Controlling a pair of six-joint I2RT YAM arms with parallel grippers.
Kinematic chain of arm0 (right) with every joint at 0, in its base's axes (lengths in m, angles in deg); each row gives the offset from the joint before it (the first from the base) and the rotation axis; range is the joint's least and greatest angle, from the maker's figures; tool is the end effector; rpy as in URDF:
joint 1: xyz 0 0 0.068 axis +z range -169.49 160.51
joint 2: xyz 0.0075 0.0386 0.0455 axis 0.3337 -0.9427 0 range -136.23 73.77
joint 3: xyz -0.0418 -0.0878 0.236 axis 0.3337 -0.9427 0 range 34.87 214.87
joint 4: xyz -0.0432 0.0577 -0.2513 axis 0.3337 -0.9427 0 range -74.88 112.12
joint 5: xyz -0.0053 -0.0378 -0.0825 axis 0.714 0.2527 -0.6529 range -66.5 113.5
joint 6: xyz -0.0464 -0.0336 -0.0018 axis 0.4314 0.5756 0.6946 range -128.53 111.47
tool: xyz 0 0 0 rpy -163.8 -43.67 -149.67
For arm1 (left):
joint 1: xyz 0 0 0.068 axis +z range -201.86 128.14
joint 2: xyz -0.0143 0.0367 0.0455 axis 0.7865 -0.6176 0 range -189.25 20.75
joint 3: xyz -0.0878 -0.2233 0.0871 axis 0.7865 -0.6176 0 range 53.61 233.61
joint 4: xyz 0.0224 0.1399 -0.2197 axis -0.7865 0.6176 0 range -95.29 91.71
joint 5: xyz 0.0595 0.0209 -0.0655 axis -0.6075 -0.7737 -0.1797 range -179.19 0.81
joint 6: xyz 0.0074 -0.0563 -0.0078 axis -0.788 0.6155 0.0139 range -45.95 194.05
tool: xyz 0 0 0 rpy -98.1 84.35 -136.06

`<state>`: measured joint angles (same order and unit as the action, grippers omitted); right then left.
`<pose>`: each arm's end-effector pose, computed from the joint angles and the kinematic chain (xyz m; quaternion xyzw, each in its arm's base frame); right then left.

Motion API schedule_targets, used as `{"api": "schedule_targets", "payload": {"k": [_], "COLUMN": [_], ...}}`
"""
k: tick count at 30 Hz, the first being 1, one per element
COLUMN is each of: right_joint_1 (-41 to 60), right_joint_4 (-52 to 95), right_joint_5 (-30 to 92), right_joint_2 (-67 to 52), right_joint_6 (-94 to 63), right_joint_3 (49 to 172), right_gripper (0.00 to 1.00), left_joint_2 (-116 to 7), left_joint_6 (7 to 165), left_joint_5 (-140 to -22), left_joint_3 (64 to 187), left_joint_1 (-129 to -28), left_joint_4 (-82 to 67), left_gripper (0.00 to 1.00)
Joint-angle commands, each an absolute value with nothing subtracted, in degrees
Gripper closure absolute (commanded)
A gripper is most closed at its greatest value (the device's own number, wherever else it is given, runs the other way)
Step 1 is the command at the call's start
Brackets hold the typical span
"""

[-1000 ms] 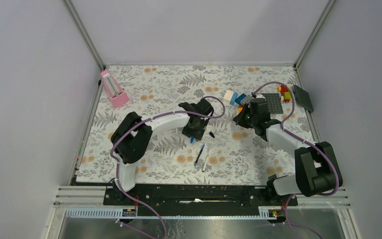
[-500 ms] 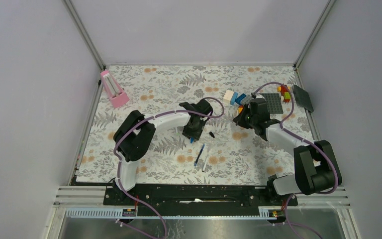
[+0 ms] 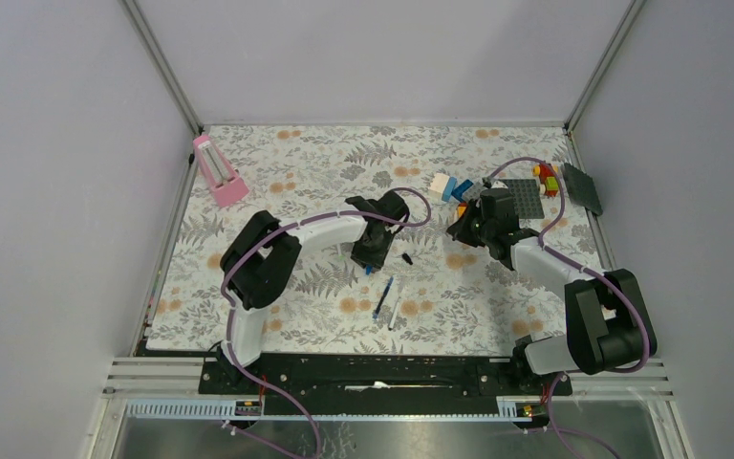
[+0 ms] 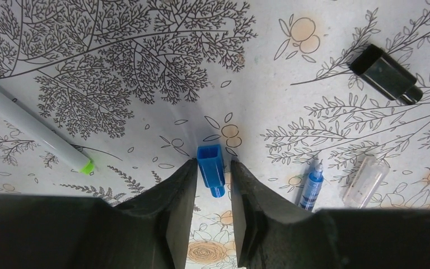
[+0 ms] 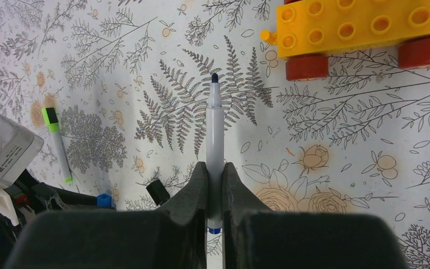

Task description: Insert the pens into the pen caps

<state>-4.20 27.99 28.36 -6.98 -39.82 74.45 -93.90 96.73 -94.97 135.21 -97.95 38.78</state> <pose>0.2863 0.0819 0.1739 0.1042 0.8815 0.2161 0.4067 0.2707 -0.2755 0.1421 0.1958 0.9729 -0.0220 0.1208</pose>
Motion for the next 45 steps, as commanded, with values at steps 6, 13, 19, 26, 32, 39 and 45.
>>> {"api": "schedule_targets", "payload": {"k": [6,13,19,26,32,39,45], "right_joint_1": [-4.8,-4.8,-4.7,3.2,13.5,22.9,27.7], "right_joint_4": [29.1,29.9,37.6,43.2,44.5,48.3,51.5], "right_joint_5": [29.2,28.9,38.1,35.2,32.0,30.4,30.2], "right_joint_2": [-6.6,-5.7,-1.8,7.9,9.3,8.1,7.7], "right_joint_6": [-39.1,-39.3,-36.1,-35.5,-35.1,-33.7,-31.6], "right_joint_3": [76.2,75.3,71.4,68.7,73.9,78.9,80.4], "right_gripper": [1.0,1.0,1.0,1.0,1.0,1.0,1.0], "left_joint_2": [-96.0,-92.4,-79.8,-53.4,-26.1,-20.8,-21.4], "left_joint_6": [96.0,97.1,98.4,102.4,98.3,95.8,100.6], "left_joint_5": [-94.0,-94.8,-99.9,-114.6,-118.0,-113.7,-98.7], "left_joint_3": [137.0,134.8,130.1,118.7,105.7,106.2,105.3], "left_joint_1": [-97.2,-97.1,-97.0,-96.5,-94.5,-93.7,-90.0], "left_joint_4": [38.1,36.2,31.0,19.8,3.5,1.9,-3.3], "left_gripper": [0.79,1.0,1.0,1.0,1.0,1.0,1.0]}}
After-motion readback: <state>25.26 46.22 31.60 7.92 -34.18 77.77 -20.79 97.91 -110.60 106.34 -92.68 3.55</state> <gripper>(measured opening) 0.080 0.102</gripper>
